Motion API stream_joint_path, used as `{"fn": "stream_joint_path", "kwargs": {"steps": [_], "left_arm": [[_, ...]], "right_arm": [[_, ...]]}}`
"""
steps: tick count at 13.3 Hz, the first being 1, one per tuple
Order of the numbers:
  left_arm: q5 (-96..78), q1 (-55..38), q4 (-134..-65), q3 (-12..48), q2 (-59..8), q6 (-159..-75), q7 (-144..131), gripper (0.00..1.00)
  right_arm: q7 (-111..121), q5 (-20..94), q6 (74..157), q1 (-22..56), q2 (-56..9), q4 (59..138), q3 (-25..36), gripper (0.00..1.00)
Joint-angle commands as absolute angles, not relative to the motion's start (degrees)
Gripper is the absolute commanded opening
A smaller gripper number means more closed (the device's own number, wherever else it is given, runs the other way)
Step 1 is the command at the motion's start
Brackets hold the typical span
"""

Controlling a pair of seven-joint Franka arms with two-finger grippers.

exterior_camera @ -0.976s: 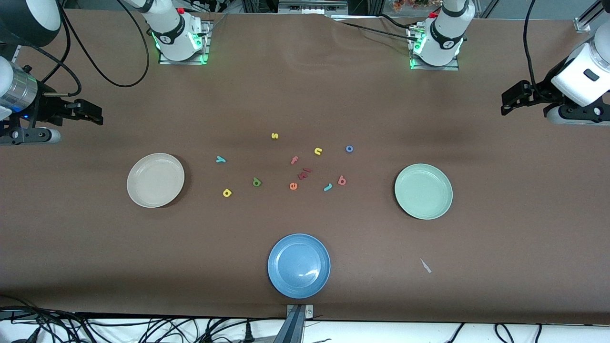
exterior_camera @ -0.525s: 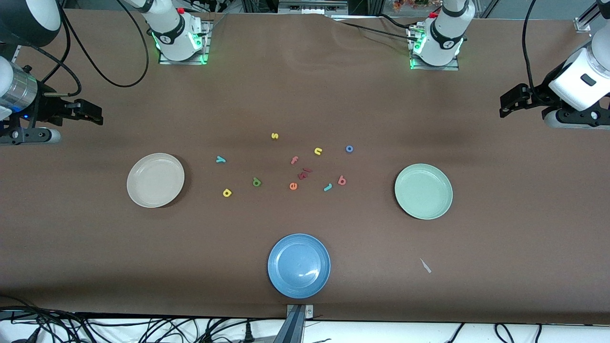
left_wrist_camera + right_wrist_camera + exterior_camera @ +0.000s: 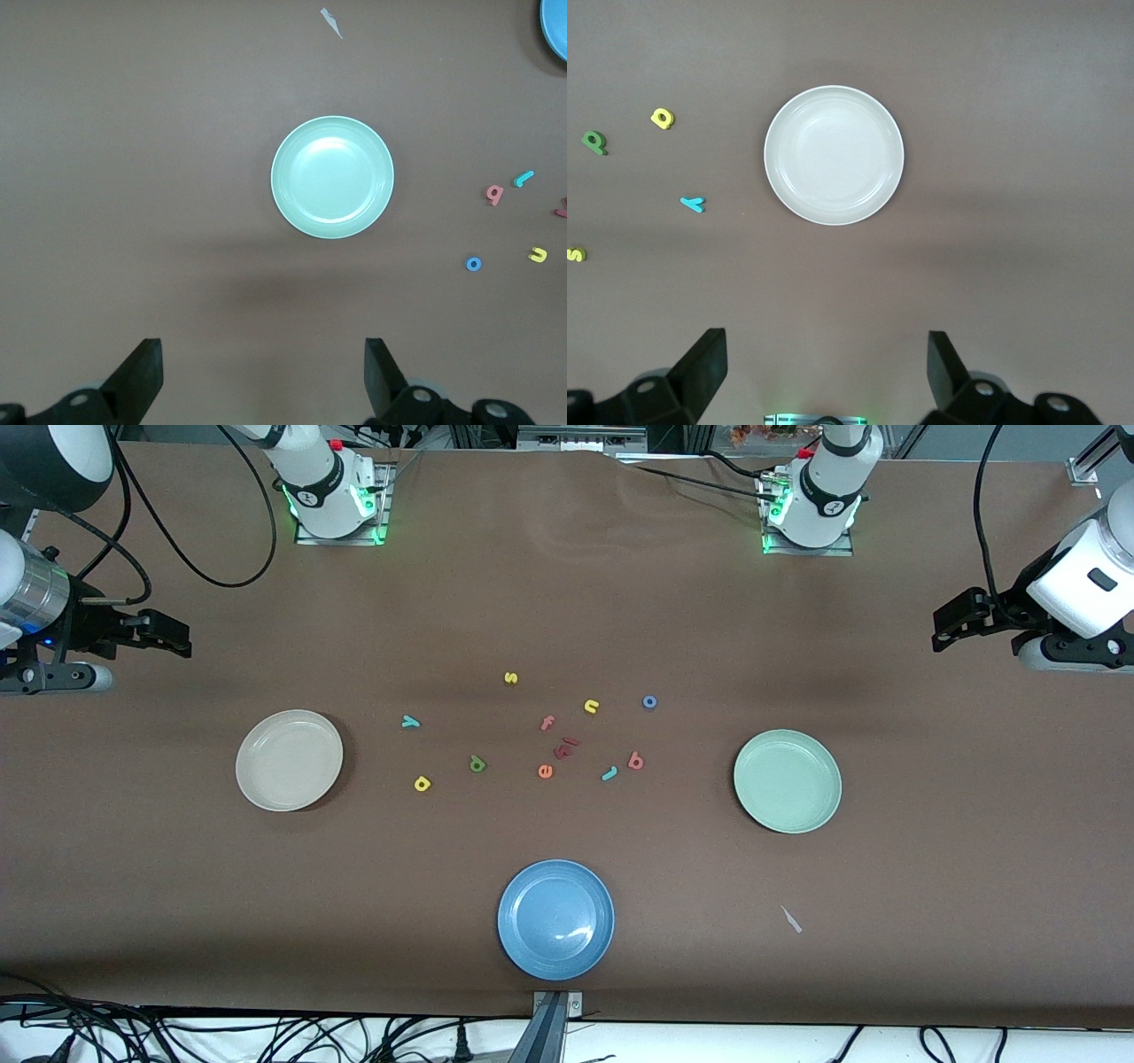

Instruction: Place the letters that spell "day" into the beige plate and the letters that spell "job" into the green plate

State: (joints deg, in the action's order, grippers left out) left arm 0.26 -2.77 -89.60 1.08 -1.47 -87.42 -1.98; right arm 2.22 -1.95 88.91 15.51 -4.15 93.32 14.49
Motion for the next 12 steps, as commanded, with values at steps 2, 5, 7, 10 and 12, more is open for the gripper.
{"fn": "stream_joint_path", "kwargs": {"steps": [2, 5, 7, 10, 12], "left_arm": [[0.0, -3.08, -87.71, 1.05, -2.55, -86.13, -1.58, 1.0], [-0.09, -3.25, -88.15, 1.14, -3.16, -85.96, -1.58, 1.0], [-0.09, -5.0, -88.07, 1.84, -5.44, -86.04, -1.58, 1.0], [0.0, -9.48, -87.37, 2.2, -12.18, -87.27, -1.5, 1.0], [-1.92, -12.38, -87.28, 2.29, -16.42, -88.76, -1.67, 1.0]], "right_arm": [[2.2, -1.58, 88.24, 15.64, -4.66, 91.93, 14.59, 1.0], [2.03, -4.83, 87.98, 17.13, -6.68, 92.37, 12.14, 1.0], [1.76, -3.96, 87.89, 17.31, -7.2, 92.63, 11.34, 1.0], [1.67, 1.49, 90.08, 17.31, -8.26, 95.18, 11.34, 1.0], [0.1, 1.49, 93.15, 18.98, -9.48, 96.15, 11.34, 1.0]]}}
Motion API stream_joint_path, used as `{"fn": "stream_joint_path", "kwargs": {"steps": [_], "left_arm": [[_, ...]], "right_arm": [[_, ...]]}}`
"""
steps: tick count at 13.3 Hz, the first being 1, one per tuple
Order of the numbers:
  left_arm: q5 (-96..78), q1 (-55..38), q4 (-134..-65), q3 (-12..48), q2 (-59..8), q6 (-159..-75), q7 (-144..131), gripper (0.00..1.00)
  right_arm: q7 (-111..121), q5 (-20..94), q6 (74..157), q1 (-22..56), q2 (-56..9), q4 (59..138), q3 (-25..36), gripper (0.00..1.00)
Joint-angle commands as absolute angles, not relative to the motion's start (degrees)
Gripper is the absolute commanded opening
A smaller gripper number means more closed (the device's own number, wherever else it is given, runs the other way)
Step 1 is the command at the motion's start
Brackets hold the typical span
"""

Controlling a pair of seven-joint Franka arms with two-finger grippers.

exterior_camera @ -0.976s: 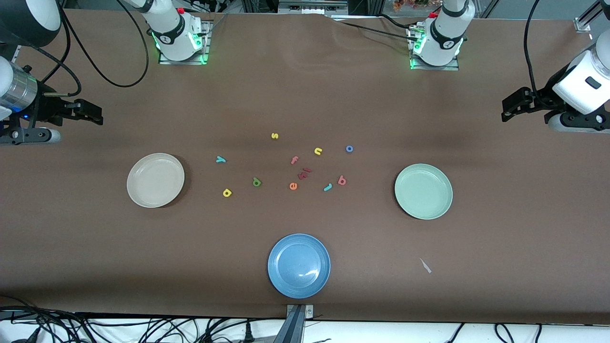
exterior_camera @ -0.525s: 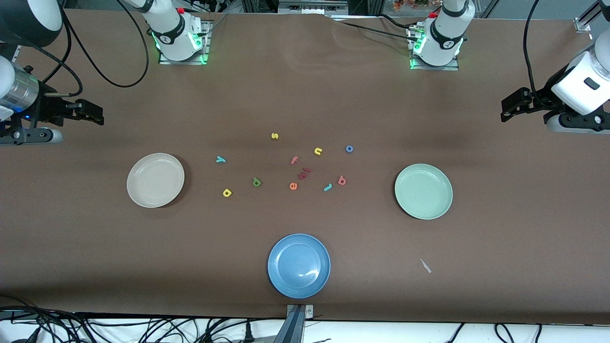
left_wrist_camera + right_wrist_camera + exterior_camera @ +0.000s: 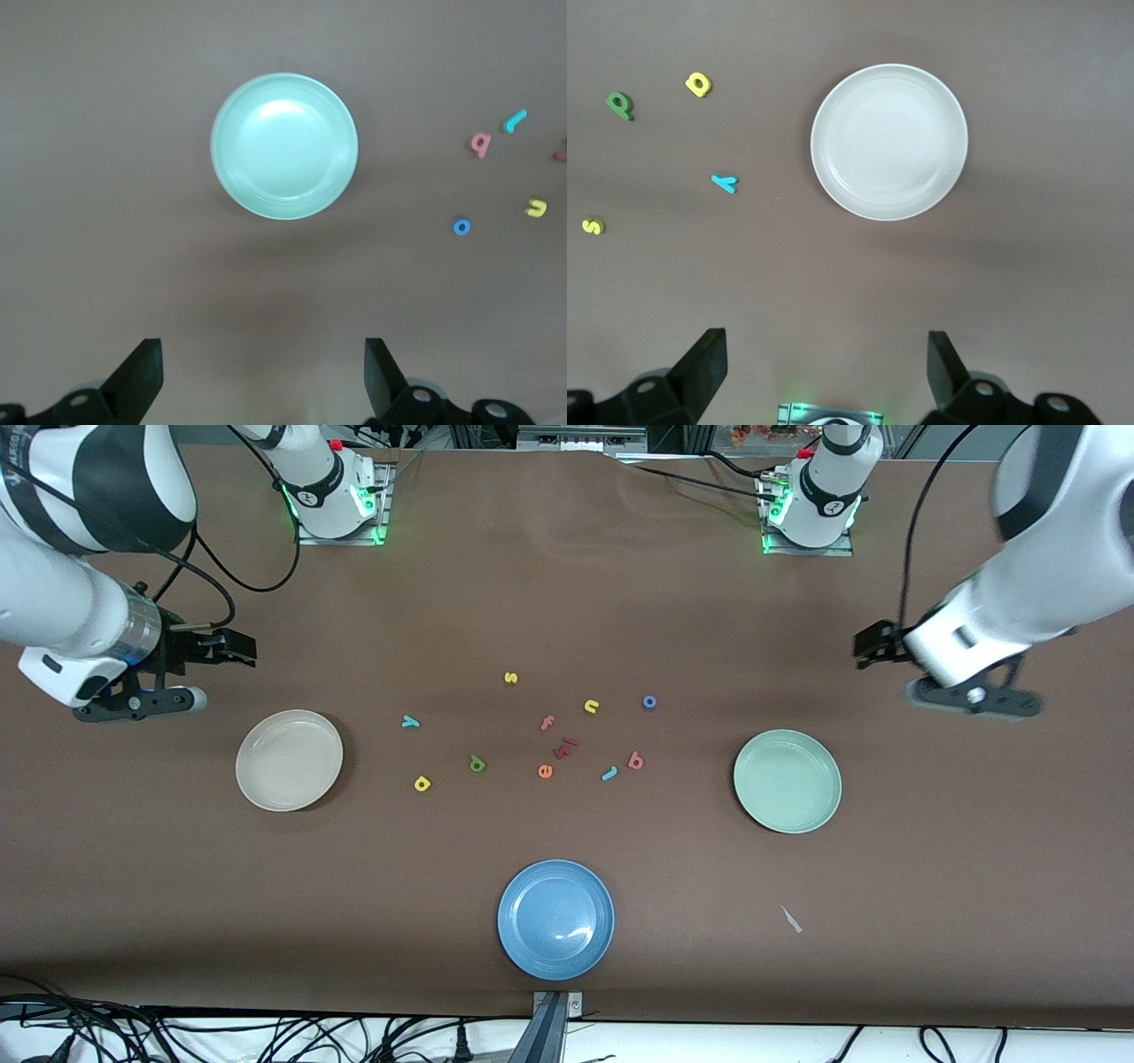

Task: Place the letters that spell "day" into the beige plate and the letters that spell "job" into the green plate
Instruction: 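Grasp the pink q with the left gripper while the right gripper descends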

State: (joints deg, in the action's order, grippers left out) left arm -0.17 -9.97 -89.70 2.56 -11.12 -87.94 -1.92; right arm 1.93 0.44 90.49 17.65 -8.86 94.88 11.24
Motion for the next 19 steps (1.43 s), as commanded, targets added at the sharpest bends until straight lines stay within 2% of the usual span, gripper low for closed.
{"fn": "stream_joint_path", "kwargs": {"steps": [1, 4, 8, 11, 12, 14, 15, 19], "left_arm": [[-2.98, -13.96, -87.28, 2.29, -18.18, -90.42, -1.76, 1.0], [-4.73, -18.26, -87.28, 2.37, -24.15, -98.93, -1.58, 1.0], [-7.38, -24.77, -87.45, 2.29, -31.89, -110.19, -2.46, 1.0], [-7.04, -27.95, -87.98, 2.29, -35.94, -118.01, -2.55, 0.99], [-6.86, -27.86, -88.07, 2.29, -36.99, -119.26, -2.11, 0.92], [-6.68, -28.39, -87.98, 2.29, -38.92, -121.63, -2.02, 0.67], [-6.68, -29.17, -88.07, 2.29, -39.89, -122.95, -2.02, 0.59], [-6.59, -30.05, -88.07, 2.2, -42.71, -127.17, -2.64, 0.59]], "right_arm": [[-2.0, 1.67, 94.56, 19.16, -9.93, 96.76, 11.34, 1.0], [-10.68, 1.76, 103.59, 22.4, -11.33, 100.62, 11.34, 1.0], [-23.0, 2.02, 112.57, 28.55, -19.14, 100.46, 11.34, 1.0], [-24.7, 9.39, 119.15, 30.23, -24.42, 100.2, 11.07, 1.0], [-24.78, 9.49, 121.27, 31.1, -26.09, 100.11, 11.07, 1.0], [-24.79, 9.58, 123.65, 31.03, -28.03, 100.11, 11.07, 1.0], [-24.87, 9.58, 125.05, 31.11, -29.08, 100.19, 11.07, 1.0], [-24.87, 10.63, 129.63, 31.11, -32.69, 100.2, 11.07, 1.0]]}}
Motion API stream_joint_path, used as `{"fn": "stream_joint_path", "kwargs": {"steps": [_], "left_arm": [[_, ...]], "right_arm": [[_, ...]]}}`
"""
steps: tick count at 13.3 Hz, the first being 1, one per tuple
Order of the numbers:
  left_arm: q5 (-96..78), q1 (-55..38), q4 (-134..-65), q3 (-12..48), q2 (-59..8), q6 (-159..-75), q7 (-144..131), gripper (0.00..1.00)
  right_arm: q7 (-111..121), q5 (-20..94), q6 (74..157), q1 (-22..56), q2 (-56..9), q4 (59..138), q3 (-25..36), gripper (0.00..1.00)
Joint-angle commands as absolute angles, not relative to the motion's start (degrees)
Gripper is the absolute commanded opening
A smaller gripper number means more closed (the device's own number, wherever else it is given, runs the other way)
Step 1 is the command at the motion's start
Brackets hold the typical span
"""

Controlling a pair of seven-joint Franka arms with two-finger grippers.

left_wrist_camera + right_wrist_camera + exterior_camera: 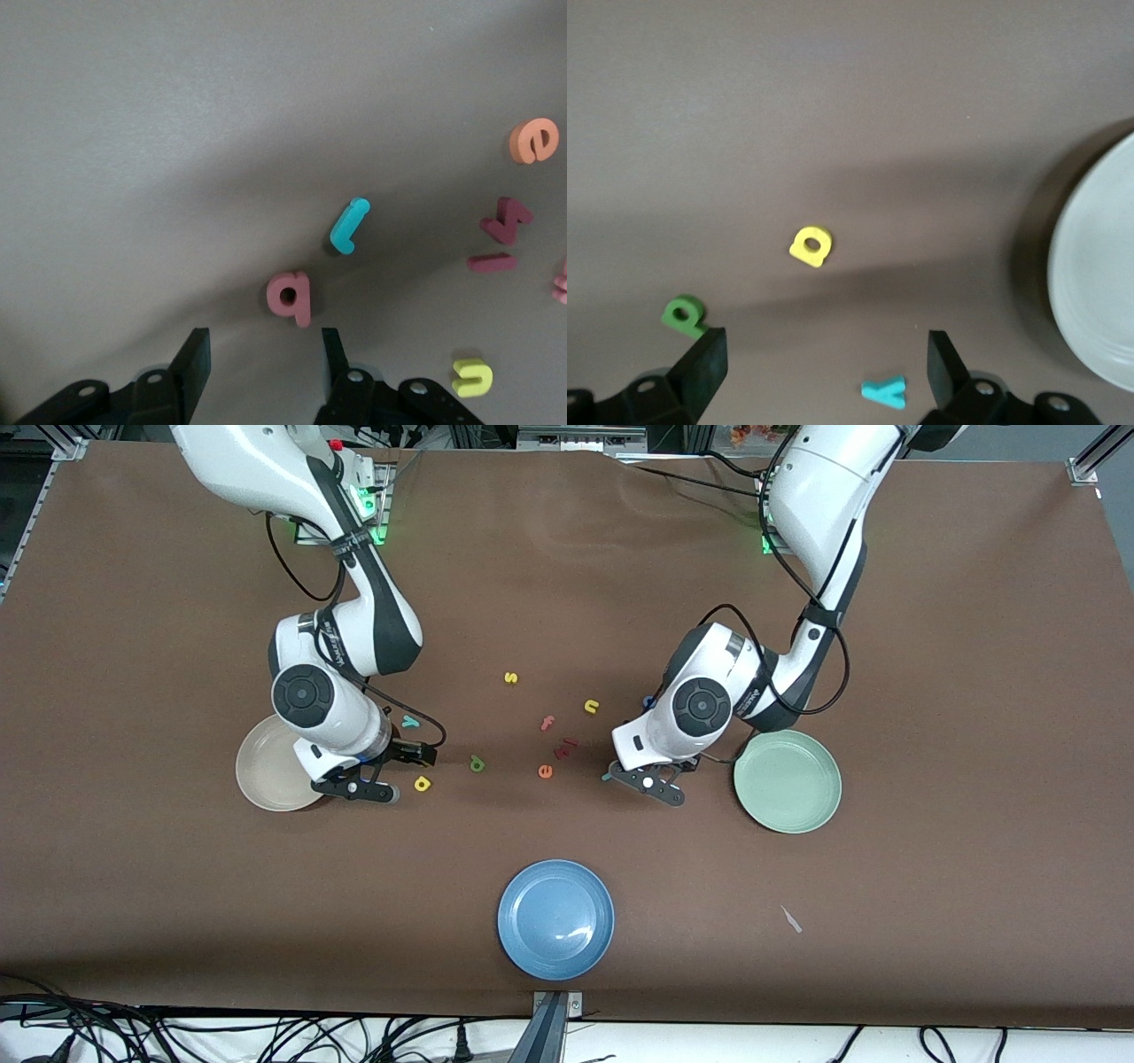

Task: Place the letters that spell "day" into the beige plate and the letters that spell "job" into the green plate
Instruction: 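Grasp the pink q with the left gripper while the right gripper descends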

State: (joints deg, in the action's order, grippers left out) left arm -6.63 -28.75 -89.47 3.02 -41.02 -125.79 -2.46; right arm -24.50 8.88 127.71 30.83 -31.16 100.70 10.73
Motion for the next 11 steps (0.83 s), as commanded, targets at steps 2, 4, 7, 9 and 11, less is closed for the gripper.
{"fn": "stream_joint_path", "kwargs": {"steps": [2, 4, 7, 9, 11], "left_arm": [[-6.5, -30.23, -88.15, 2.11, -44.38, -129.8, -2.64, 0.59], [-6.5, -30.15, -88.15, 2.11, -45.87, -132.44, -2.46, 0.59], [-6.5, -30.41, -88.42, 2.11, -45.97, -132.45, -2.55, 0.57], [-6.5, -30.32, -88.42, 2.11, -45.79, -131.84, -2.55, 0.49], [-6.5, -30.5, -88.42, 2.11, -45.79, -131.4, -2.55, 0.2]], "right_arm": [[-24.52, 13.78, 131.74, 31.2, -34.36, 100.2, 11.07, 1.0], [-24.08, 13.97, 133.15, 31.11, -35.77, 100.11, 11.07, 1.0], [-23.91, 13.97, 133.86, 30.85, -37.0, 99.67, 11.07, 1.0], [-23.82, 14.41, 134.03, 30.85, -38.23, 98.54, 11.07, 0.99], [-23.82, 14.5, 133.77, 31.02, -38.67, 97.65, 11.07, 0.98]]}}
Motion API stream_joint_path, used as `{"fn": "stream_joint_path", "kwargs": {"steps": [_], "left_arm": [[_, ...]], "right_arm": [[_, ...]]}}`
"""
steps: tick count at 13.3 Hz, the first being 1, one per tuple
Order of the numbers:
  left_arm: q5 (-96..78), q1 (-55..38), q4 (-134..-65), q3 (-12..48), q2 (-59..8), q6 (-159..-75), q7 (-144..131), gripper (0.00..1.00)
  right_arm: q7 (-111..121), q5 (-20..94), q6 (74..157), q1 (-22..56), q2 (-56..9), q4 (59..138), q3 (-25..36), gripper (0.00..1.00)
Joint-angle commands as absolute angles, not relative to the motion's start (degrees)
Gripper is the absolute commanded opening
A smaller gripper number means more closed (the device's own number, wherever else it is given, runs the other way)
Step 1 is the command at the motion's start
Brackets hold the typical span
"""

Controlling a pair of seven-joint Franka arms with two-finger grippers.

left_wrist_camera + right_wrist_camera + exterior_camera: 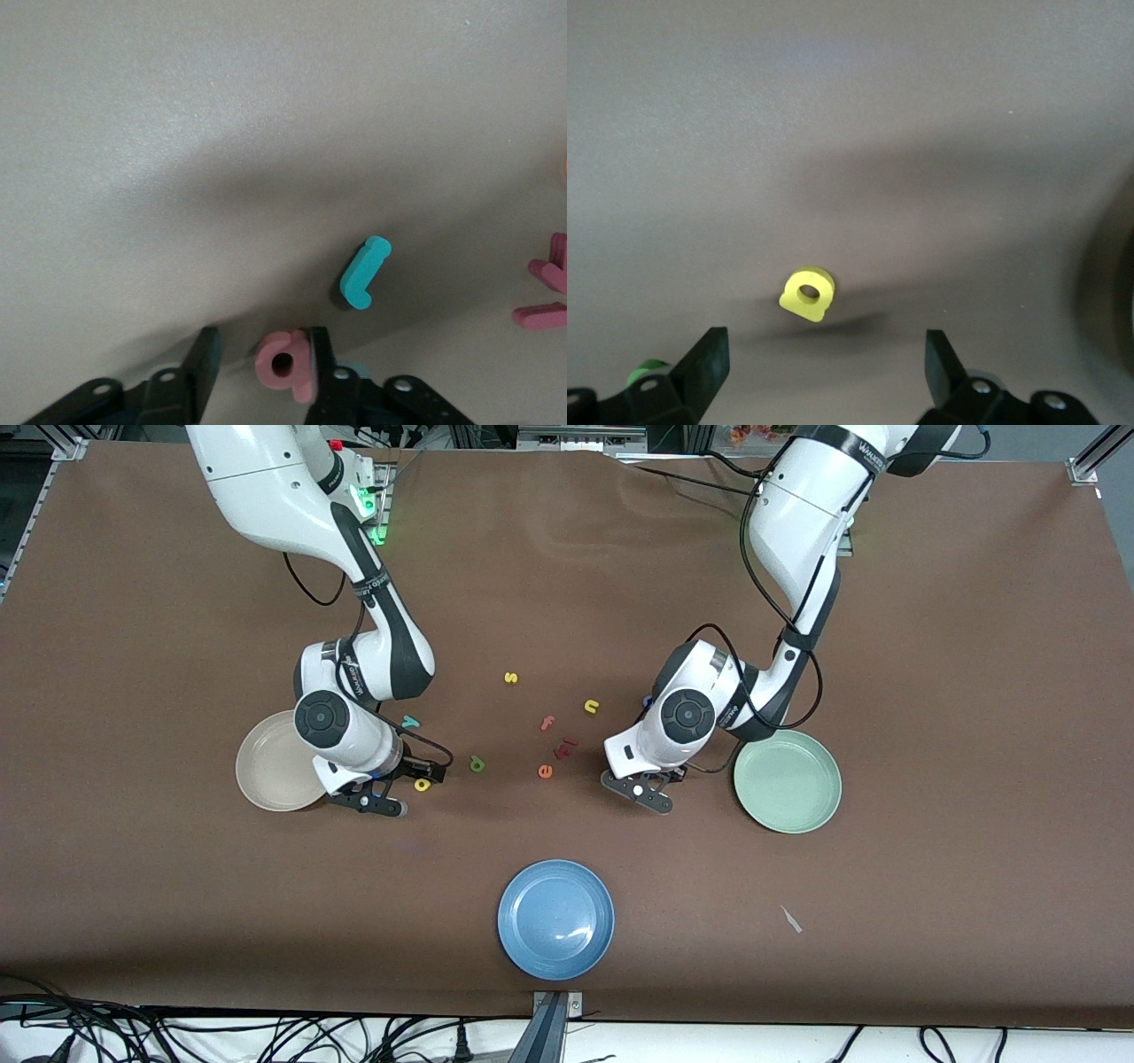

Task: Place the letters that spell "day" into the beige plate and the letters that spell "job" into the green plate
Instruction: 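Grasp the pink q with the left gripper while the right gripper descends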

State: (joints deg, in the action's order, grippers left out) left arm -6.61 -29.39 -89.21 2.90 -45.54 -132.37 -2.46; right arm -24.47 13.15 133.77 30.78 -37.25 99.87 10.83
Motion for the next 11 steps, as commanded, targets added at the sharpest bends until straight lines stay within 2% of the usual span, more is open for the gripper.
{"fn": "stream_joint_path", "kwargs": {"steps": [1, 2, 4, 6, 9, 11], "left_arm": [[-6.5, -30.59, -88.5, 2.02, -45.7, -131.31, -2.55, 0.04], [-6.5, -30.5, -88.42, 2.02, -45.53, -131.22, -2.55, 0.0], [-6.33, -30.24, -87.98, 1.41, -44.65, -127.82, -2.2, 0.0], [-0.57, -29.36, -87.54, 0.09, -40.72, -122.72, -0.8, 0.0], [2.29, -23.66, -87.63, 0.0, -36.31, -115.24, 5.16, 0.0], [3.94, -20.06, -87.98, -0.35, -36.12, -113.38, 9.3, 0.0]], "right_arm": [[-23.91, 14.5, 134.12, 31.03, -39.72, 97.47, 11.07, 0.98], [-23.65, 14.41, 133.95, 31.11, -40.16, 96.34, 11.07, 0.97], [-23.73, 14.41, 134.03, 31.37, -40.25, 95.89, 10.9, 0.98], [-23.38, 14.15, 134.03, 31.29, -40.96, 95.28, 10.28, 0.99], [-21.97, 14.33, 134.21, 31.11, -41.74, 95.19, 10.28, 0.98], [-20.58, 14.41, 134.65, 31.03, -41.92, 95.27, 10.28, 0.92]]}}
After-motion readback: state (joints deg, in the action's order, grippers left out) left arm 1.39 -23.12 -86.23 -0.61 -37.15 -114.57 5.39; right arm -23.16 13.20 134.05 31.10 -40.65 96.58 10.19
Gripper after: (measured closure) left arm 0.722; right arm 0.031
